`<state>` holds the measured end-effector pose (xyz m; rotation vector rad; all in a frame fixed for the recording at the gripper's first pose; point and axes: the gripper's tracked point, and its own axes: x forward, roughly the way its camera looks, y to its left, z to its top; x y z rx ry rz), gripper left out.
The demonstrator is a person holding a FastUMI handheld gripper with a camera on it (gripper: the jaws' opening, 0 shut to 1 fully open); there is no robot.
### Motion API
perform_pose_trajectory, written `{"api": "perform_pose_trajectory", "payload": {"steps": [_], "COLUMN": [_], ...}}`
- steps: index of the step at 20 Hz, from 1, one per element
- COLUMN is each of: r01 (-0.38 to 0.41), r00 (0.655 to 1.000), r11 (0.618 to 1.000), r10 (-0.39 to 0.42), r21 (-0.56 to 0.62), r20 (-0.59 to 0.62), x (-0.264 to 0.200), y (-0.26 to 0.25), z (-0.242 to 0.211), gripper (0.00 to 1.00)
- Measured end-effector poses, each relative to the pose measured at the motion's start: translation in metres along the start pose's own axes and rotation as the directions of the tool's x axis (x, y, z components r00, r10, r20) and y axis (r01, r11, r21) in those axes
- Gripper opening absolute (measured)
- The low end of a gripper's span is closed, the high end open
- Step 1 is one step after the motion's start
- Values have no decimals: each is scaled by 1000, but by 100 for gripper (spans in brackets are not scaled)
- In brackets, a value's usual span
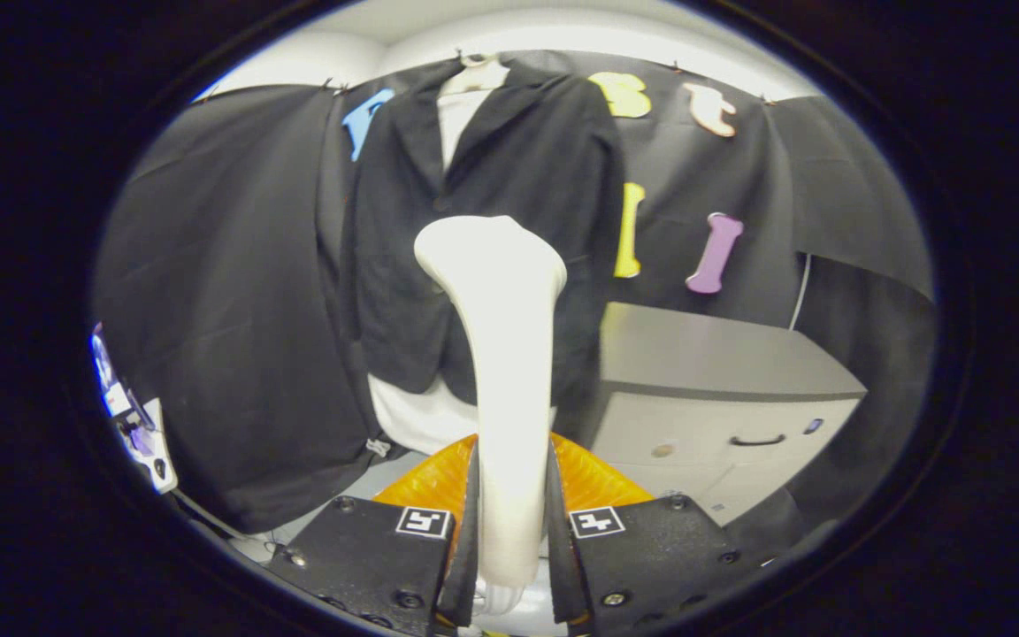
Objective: Iron the clothes twice with a garment steamer, once on the left side and once on the right side.
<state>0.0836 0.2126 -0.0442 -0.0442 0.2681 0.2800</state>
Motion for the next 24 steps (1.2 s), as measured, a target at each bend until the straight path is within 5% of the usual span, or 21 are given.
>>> {"api": "perform_pose_trajectory", "payload": {"steps": [11,16,24], "r01": [122,155,143], "r00": [992,988,988], "r11": [978,970,973], "r10": [-126,-156,-151], "r21": [169,186,180], "r20": [13,-5,30], "x": [-123,-152,-178], "y": [-234,-276,-276], "z": [-32,-69,-86], "gripper": [36,36,36]}}
